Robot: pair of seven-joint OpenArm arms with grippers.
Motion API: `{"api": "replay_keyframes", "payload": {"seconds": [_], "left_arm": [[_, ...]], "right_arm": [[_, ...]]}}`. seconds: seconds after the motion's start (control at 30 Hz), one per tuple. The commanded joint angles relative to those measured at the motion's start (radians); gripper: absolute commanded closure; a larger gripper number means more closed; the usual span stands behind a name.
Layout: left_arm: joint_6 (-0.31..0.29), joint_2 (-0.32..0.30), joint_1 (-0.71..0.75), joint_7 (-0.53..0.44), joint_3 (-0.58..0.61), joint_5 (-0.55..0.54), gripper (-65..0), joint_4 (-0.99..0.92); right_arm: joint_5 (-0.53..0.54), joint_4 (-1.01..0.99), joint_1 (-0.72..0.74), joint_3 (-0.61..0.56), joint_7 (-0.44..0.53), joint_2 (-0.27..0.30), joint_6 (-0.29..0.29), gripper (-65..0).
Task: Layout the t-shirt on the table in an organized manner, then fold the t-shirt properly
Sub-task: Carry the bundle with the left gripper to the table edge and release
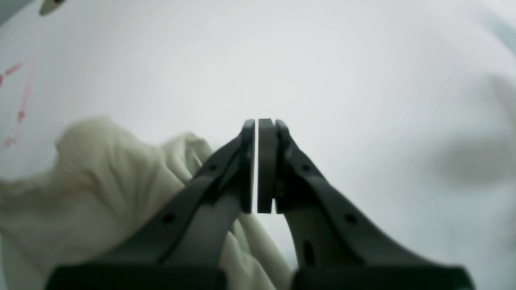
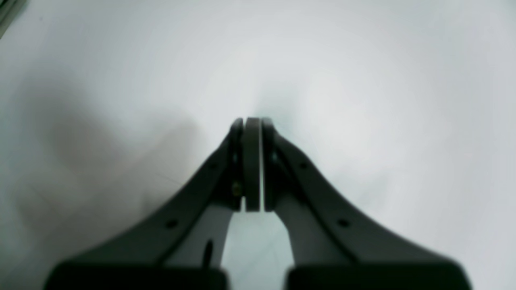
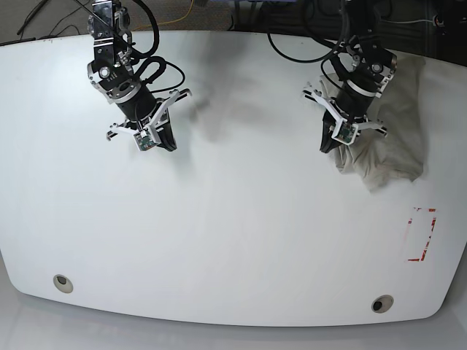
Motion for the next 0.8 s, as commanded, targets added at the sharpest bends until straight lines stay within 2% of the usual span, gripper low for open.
{"api": "replay_keyframes", "payload": {"seconds": [0.0, 0.17, 0.3, 0.43, 0.77], "left_arm": [[0.001, 0.01, 0.034, -0.024, 0.011, -0.012, 0.0, 0.018], [0.005, 0.011, 0.068, -0.024, 0.005, -0.012, 0.0, 0.017], [0.037, 0.011, 0.08, -0.024, -0.021, -0.012, 0.0, -0.017], [0.041, 0.011, 0.08, -0.024, -0.045, -0.014, 0.0, -0.052], [0.041, -0.07, 0.06, -0.024, -0.15, -0.018, 0.0, -0.146]], "right_arm": [[0.009, 0.024, 0.007, 0.003, 0.027, 0.006, -0.003, 0.0], [0.011, 0.024, 0.007, 0.003, 0.027, 0.006, -0.003, 0.0], [0.011, 0.024, 0.007, 0.003, 0.027, 0.005, -0.003, 0.0], [0.011, 0.024, 0.007, 0.002, 0.027, 0.005, -0.001, 0.0], [0.011, 0.026, 0.007, 0.002, 0.027, 0.005, -0.001, 0.0]]}}
